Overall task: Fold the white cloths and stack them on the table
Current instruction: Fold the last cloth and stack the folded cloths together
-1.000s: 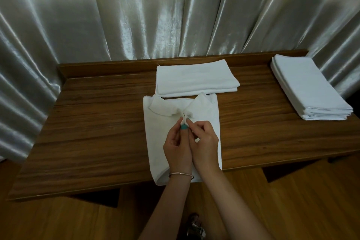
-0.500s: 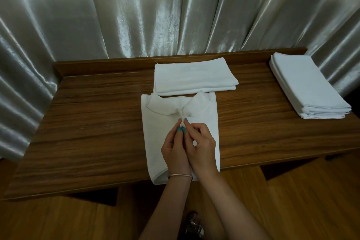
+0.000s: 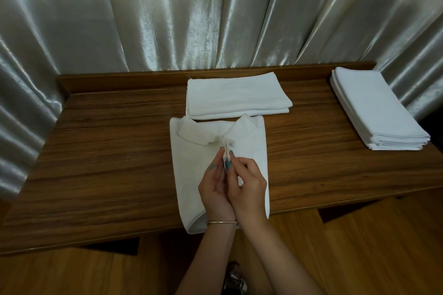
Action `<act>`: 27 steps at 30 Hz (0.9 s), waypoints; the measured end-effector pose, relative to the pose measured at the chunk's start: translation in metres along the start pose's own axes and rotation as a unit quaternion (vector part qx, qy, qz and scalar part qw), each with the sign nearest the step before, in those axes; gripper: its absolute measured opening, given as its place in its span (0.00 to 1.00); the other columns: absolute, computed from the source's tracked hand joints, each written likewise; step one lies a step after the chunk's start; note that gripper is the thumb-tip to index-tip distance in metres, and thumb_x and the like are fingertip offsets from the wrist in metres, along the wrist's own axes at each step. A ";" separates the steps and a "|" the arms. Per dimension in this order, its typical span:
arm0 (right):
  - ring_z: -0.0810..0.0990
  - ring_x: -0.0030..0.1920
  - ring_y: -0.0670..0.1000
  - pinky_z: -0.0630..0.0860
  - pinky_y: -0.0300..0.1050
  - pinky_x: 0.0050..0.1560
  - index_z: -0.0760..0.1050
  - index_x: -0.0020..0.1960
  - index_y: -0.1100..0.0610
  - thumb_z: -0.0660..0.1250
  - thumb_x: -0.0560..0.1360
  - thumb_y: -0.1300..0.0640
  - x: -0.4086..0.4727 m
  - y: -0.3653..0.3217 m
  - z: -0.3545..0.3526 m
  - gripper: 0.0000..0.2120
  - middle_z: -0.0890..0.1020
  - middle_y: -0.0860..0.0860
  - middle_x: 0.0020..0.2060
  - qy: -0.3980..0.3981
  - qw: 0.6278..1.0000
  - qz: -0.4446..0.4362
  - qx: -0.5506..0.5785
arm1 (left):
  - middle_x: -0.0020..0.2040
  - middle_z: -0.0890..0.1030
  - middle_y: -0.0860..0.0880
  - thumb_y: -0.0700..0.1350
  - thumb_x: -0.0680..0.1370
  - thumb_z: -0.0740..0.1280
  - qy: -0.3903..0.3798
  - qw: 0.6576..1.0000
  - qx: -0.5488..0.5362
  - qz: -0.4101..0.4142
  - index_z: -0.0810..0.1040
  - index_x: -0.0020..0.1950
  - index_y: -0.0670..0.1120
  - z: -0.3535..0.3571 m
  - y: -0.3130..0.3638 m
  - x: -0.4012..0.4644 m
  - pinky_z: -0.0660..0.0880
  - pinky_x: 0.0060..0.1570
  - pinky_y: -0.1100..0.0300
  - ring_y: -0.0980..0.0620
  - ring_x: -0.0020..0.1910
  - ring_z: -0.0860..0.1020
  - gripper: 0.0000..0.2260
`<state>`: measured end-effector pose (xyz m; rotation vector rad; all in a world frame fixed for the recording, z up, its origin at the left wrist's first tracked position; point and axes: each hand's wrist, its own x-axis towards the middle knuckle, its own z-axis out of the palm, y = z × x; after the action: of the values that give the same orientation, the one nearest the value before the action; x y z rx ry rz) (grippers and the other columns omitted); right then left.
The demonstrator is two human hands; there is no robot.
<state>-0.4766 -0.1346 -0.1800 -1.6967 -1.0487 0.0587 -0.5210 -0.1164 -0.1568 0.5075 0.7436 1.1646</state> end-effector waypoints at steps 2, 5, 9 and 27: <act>0.76 0.48 0.43 0.74 0.25 0.45 0.79 0.61 0.61 0.65 0.75 0.61 0.001 0.002 0.002 0.15 0.81 0.54 0.47 0.004 1.000 -0.003 -0.009 | 0.55 0.84 0.47 0.66 0.51 0.77 -0.005 1.000 -0.002 -0.003 0.85 0.50 0.51 -0.002 -0.003 0.002 0.78 0.47 0.65 0.50 0.57 0.81 0.32; 0.77 0.50 0.42 0.77 0.29 0.45 0.79 0.61 0.60 0.65 0.75 0.59 0.000 0.004 0.003 0.15 0.80 0.52 0.48 -0.012 1.000 0.007 -0.007 | 0.54 0.84 0.50 0.68 0.52 0.75 -0.012 1.000 0.027 0.008 0.85 0.49 0.54 -0.007 -0.008 0.006 0.78 0.48 0.65 0.51 0.57 0.80 0.30; 0.78 0.51 0.42 0.75 0.27 0.45 0.80 0.60 0.59 0.66 0.77 0.63 0.004 0.000 -0.005 0.12 0.80 0.50 0.49 -0.054 0.996 0.052 0.056 | 0.60 0.81 0.44 0.67 0.52 0.77 -0.028 0.999 0.000 -0.037 0.84 0.52 0.48 -0.008 -0.003 0.012 0.74 0.63 0.55 0.46 0.62 0.77 0.35; 0.82 0.30 0.47 0.78 0.44 0.38 0.82 0.42 0.56 0.73 0.72 0.62 0.088 -0.048 -0.021 0.03 0.83 0.53 0.28 -0.052 0.933 0.281 0.219 | 0.60 0.80 0.41 0.48 0.76 0.63 -0.162 0.981 0.013 -0.104 0.78 0.62 0.40 0.019 0.056 0.046 0.69 0.65 0.56 0.45 0.63 0.75 0.18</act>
<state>-0.4413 -0.0919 -0.0936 -1.5351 -0.5356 0.7068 -0.5327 -0.0542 -0.1163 0.6078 0.5159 0.8516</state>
